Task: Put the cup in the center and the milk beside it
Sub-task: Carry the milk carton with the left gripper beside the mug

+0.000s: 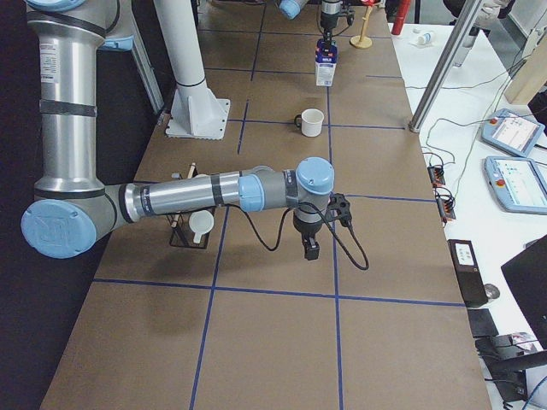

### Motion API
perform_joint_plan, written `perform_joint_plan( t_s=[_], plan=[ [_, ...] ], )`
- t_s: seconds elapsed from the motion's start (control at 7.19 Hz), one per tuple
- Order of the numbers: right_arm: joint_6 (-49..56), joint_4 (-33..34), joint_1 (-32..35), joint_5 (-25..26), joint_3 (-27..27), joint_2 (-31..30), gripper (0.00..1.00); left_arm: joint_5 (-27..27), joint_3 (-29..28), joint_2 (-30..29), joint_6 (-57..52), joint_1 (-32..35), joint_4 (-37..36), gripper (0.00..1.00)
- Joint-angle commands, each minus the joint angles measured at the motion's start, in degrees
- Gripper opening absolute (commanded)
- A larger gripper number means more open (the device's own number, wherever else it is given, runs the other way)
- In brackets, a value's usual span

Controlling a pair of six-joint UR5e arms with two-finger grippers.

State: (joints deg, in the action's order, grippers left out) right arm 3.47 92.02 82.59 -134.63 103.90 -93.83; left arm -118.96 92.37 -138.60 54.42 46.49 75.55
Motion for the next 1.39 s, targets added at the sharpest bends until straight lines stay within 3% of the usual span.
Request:
perform_joint_plan(
  t_s=[0.0,0.42,0.56,0.83,1.11,1.25],
  plan=[
    [0.05,0.0,-0.06,0.07,-0.1,-0.3,0.99,2.59,-7.38,-7.29,2.1,-4.29,0.39,0.38],
    [-0.04,0.0,0.03,0.16,-0.28,-0.3,0.99,5.92,-7.73,-7.39,2.8,-9.56,0.91,0.38],
    [-0.04,0.0,0.03,0.07,-0.28,-0.3,0.99,6.02,-7.82,-7.39,2.89,-9.75,0.92,0.46],
    [-0.13,0.0,0.03,-0.02,-0.19,-0.3,0.99,6.02,-7.48,-6.87,2.8,-9.66,0.83,0.99],
    [0.05,0.0,0.03,-0.02,-0.01,-0.3,0.99,3.5,-3.98,-6.78,0.1,-4.78,-0.65,1.0],
    [-0.12,0.0,0.03,0.07,-0.36,-0.38,0.99,-1.83,-2.56,-5.9,-7.23,-0.3,-3.97,1.0]
  ],
)
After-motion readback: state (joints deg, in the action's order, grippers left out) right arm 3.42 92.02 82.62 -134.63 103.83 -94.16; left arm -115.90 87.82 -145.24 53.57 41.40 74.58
